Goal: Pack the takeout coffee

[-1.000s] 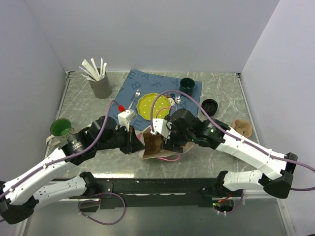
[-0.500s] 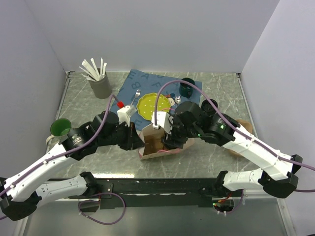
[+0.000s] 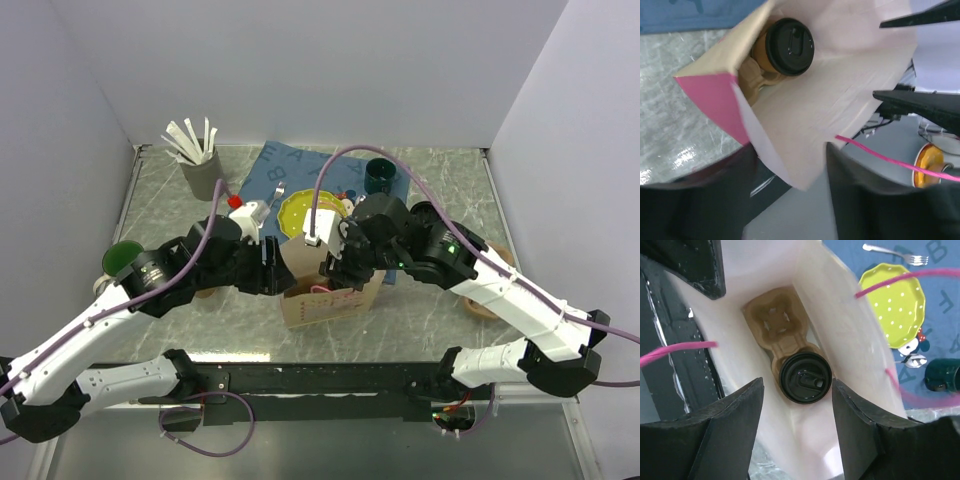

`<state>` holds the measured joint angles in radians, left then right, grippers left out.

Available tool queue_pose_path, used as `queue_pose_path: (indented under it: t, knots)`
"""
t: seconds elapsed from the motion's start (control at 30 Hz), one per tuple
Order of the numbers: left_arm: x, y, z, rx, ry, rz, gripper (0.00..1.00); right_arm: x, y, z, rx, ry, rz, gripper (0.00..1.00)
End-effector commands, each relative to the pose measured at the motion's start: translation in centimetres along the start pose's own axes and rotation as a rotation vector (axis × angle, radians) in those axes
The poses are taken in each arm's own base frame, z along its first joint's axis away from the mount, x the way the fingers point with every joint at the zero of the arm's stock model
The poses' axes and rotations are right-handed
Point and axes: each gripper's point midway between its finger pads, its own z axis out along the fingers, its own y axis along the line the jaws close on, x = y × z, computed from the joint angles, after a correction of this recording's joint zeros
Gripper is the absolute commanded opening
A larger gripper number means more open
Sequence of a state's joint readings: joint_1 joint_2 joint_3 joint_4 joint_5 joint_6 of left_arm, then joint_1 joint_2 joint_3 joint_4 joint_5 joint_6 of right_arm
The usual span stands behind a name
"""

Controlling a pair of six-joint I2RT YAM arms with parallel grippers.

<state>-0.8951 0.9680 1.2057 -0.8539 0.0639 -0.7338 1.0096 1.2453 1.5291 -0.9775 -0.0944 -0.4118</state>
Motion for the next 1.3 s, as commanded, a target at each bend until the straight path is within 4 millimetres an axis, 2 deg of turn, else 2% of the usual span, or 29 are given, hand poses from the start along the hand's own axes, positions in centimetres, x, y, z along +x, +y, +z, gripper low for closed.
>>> queue_pose_path:
  t: [0.0, 0.13, 0.2, 0.27, 0.3, 0.37, 0.4, 0.43, 0.47, 0.5, 0.57, 0.6, 0.63, 0.67, 0.77, 0.8, 0.87, 0.9, 0.93, 1.03, 1.07, 1.1, 1.17, 1.2, 1.23, 1.27]
  knots:
    - [-2.1, -0.3, -1.3, -0.032, -0.063, -0.002, 0.66, -3.5, -1.7, -1.7, 0.066, -0.115, 0.026, 0.64]
    - [-3.8, 0.0, -2.2, -0.082, -0.130, 0.003, 0.72, -5.1, -2.0, -2.7, 0.076, -0.163, 0.040, 0.64]
    - [-5.6, -0.1, -3.3, -0.101, -0.202, 0.006, 0.78, -5.5, -2.4, -2.9, 0.089, -0.170, 0.061, 0.64]
    - [-7.1, 0.3, -4.0, -0.143, -0.263, 0.016, 0.84, -6.8, -2.6, -3.8, 0.095, -0.209, 0.079, 0.65]
    - [-8.2, -0.4, -5.0, -0.133, -0.302, 0.023, 0.86, -7.3, -2.6, -3.9, 0.095, -0.224, 0.090, 0.65]
    - [-9.7, -0.6, -5.6, -0.148, -0.348, 0.061, 0.90, -8.9, -2.6, -4.8, 0.082, -0.273, 0.122, 0.65]
    - [-11.2, -0.6, -6.8, -0.174, -0.409, 0.060, 0.92, -9.3, -2.7, -4.8, 0.078, -0.281, 0.136, 0.66]
    - [-12.0, -0.6, -7.2, -0.192, -0.432, 0.066, 0.95, -10.4, -3.1, -5.9, 0.095, -0.314, 0.153, 0.66]
    - [-12.6, -0.4, -7.0, -0.225, -0.436, 0.098, 0.99, -10.6, -4.0, -6.2, 0.142, -0.315, 0.209, 0.67]
    - [-14.2, -0.4, -8.1, -0.258, -0.494, 0.098, 0.99, -10.9, -4.5, -6.6, 0.173, -0.320, 0.251, 0.68]
    - [-15.5, 0.0, -7.9, -0.318, -0.509, 0.125, 0.97, -11.6, -5.3, -7.8, 0.214, -0.327, 0.368, 0.72]
    - [-16.6, 0.1, -8.4, -0.337, -0.538, 0.119, 0.97, -11.6, -5.2, -7.6, 0.202, -0.312, 0.388, 0.73]
    - [-17.2, 0.5, -8.5, -0.365, -0.551, 0.120, 0.97, -11.7, -4.8, -8.3, 0.185, -0.312, 0.406, 0.75]
    - [-17.8, 1.1, -7.9, -0.402, -0.554, 0.125, 0.97, -11.6, -4.3, -8.5, 0.165, -0.310, 0.462, 0.80]
    - [-20.7, 3.6, -8.4, -0.517, -0.628, 0.039, 0.96, -11.1, -3.3, -9.6, 0.137, -0.308, 0.581, 0.91]
    - [-22.0, 5.3, -9.1, -0.562, -0.660, -0.015, 0.97, -11.3, -2.1, -10.7, 0.073, -0.334, 0.578, 0.99]
    - [-23.9, 6.2, -8.7, -0.582, -0.682, -0.074, 0.97, -10.5, -0.7, -10.3, 0.017, -0.322, 0.601, 1.00]
    - [-24.8, 7.0, -8.8, -0.609, -0.698, -0.089, 0.97, -10.1, -0.3, -11.4, 0.011, -0.348, 0.616, 1.00]
    - [-25.6, 7.2, -8.5, -0.618, -0.715, -0.090, 0.97, -8.8, 0.2, -10.6, 0.011, -0.315, 0.650, 1.00]
    - [-27.7, 9.9, -7.6, -0.704, -0.748, -0.080, 0.98, -6.6, 1.0, -11.2, 0.021, -0.334, 0.688, 1.00]
    - [-27.9, 11.1, -6.5, -0.728, -0.723, -0.066, 0.99, -6.0, 1.0, -11.5, 0.033, -0.350, 0.700, 1.00]
    - [-28.7, 12.9, -6.9, -0.759, -0.734, -0.086, 0.99, -5.1, 1.2, -12.2, 0.046, -0.378, 0.704, 1.00]
    - [-30.4, 15.0, -6.4, -0.775, -0.744, -0.116, 0.94, -4.2, 0.9, -12.8, 0.087, -0.412, 0.716, 1.00]
    - [-31.3, 16.7, -6.7, -0.793, -0.756, -0.142, 0.93, -3.5, 1.0, -13.3, 0.099, -0.444, 0.713, 1.00]
    - [-31.9, 17.6, -6.5, -0.802, -0.758, -0.146, 0.92, -3.1, 1.0, -13.4, 0.105, -0.452, 0.701, 1.00]
    - [-33.3, 18.6, -5.5, -0.807, -0.759, -0.128, 0.90, -2.8, 1.1, -13.5, 0.107, -0.457, 0.695, 1.00]
